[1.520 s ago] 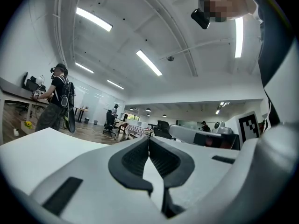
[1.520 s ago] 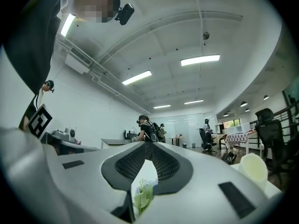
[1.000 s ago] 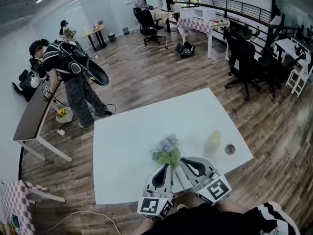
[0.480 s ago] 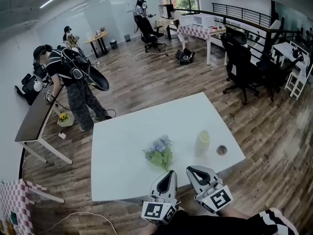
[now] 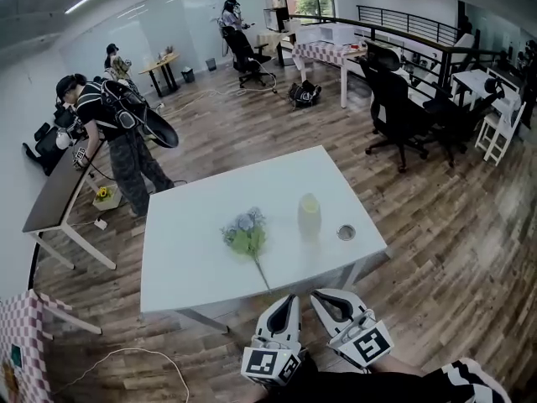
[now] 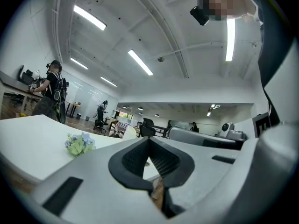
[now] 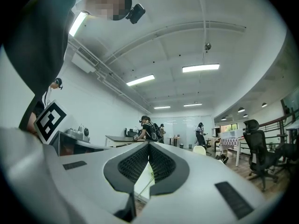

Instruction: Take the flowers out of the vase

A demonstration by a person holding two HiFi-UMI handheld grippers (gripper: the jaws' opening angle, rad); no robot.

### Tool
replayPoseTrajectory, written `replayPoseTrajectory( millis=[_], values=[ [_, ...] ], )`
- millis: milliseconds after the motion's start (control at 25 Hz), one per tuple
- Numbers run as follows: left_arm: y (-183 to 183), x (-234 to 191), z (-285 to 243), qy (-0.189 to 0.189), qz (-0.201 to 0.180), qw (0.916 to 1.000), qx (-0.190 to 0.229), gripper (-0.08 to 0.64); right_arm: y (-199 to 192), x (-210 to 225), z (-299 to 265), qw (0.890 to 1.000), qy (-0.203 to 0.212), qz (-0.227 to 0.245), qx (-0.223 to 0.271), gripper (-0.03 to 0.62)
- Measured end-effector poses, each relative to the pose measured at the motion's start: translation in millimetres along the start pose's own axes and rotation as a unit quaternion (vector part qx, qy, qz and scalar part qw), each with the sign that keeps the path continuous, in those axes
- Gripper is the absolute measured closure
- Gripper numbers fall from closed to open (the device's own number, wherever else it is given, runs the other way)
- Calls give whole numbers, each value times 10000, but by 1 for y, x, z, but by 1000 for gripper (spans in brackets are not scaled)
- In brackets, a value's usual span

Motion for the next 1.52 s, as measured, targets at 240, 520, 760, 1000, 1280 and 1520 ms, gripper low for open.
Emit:
replayPoseTrajectory(
  millis=[240,520,760,1000,1280,1520],
  values=[
    [-17,61,38,91,-39,9999,36,555,16,-28,64,9999,83,-71,9,574],
    [-19,98,68,184,-200,9996,44,555,23,-43,110,9998,89,-121,-90,574],
    [-11,119,73,49,-372,9992,170,555,32,-41,124,9998,20,-140,-113,574],
    [-25,126,89,178,-238,9993,211,555,21,-51,138,9993,94,-263,-260,574],
    [-22,126,106,369,-63,9992,143,555,31,-61,134,9984,272,-448,-197,574],
    [-23,128,141,308,-83,9994,101,555,34,-97,142,9980,304,-498,-257,574]
  ],
)
Point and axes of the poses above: the fingertips, and each gripper's own axes: z backward along the fingers, x to its right, y out of its top, the point moved 10 cm from there along z, backward along the fingers, and after that the axes turned 3 degrees about -y, right-handed, at the moved point
